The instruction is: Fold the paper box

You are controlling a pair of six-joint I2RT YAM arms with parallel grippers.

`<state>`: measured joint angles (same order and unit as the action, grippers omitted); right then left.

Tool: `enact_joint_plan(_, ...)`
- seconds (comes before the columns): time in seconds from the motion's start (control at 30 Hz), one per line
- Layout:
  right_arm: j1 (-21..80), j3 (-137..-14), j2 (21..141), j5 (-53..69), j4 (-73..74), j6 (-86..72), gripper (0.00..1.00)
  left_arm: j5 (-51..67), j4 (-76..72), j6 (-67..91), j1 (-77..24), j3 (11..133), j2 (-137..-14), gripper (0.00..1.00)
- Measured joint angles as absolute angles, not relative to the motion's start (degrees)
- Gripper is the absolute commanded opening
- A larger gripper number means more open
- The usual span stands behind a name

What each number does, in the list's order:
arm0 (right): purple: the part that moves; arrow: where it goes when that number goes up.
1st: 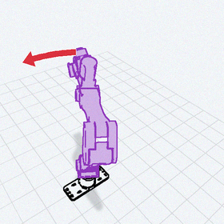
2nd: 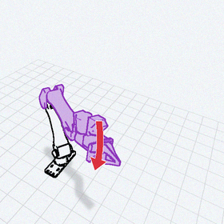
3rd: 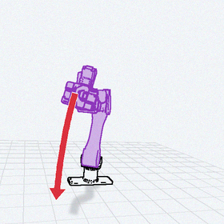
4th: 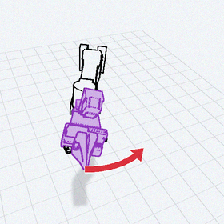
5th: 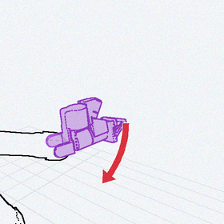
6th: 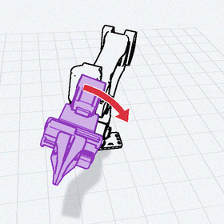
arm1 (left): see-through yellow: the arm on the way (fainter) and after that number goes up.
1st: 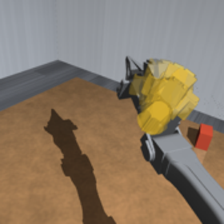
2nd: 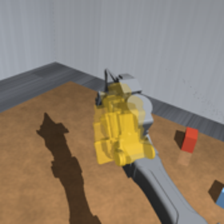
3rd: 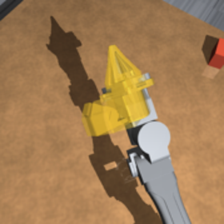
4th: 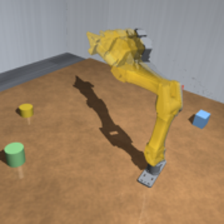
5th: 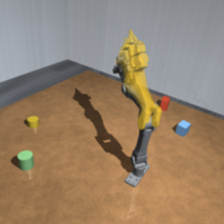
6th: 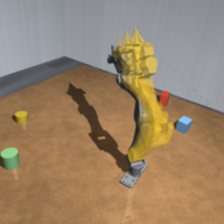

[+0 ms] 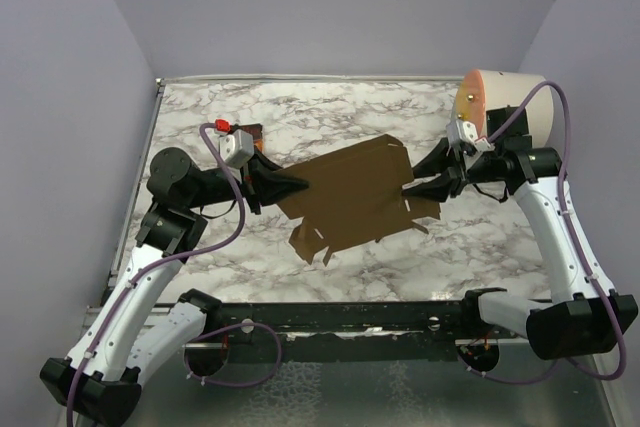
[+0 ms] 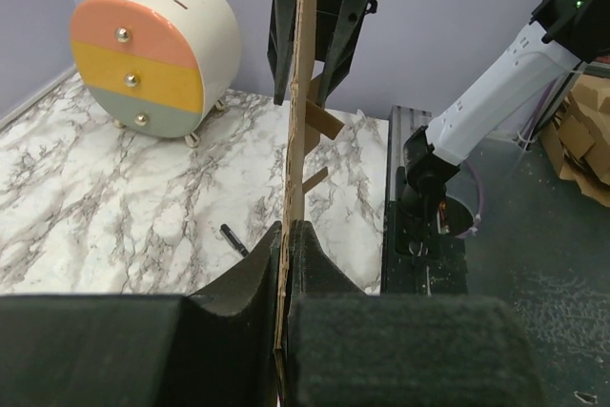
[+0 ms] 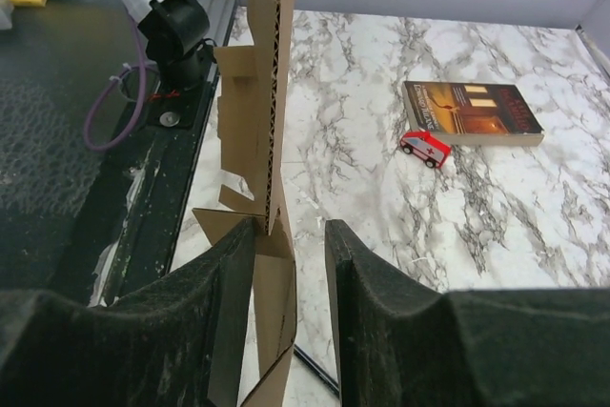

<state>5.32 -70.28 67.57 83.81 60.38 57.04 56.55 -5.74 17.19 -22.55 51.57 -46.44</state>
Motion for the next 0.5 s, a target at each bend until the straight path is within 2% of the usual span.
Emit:
enact_joint_plan(0.3,5.69,-69.28,67.44,84.25,60.07,56.36,0.32,57.34,-8.54,18.81,-22.55,50.94,-46.46,0.00)
enact_joint_plan(0.5,5.72,-69.12,67.44,85.49,59.99,56.03,0.23,57.65,-10.57,20.23,-22.55,50.28,-46.46,0.00)
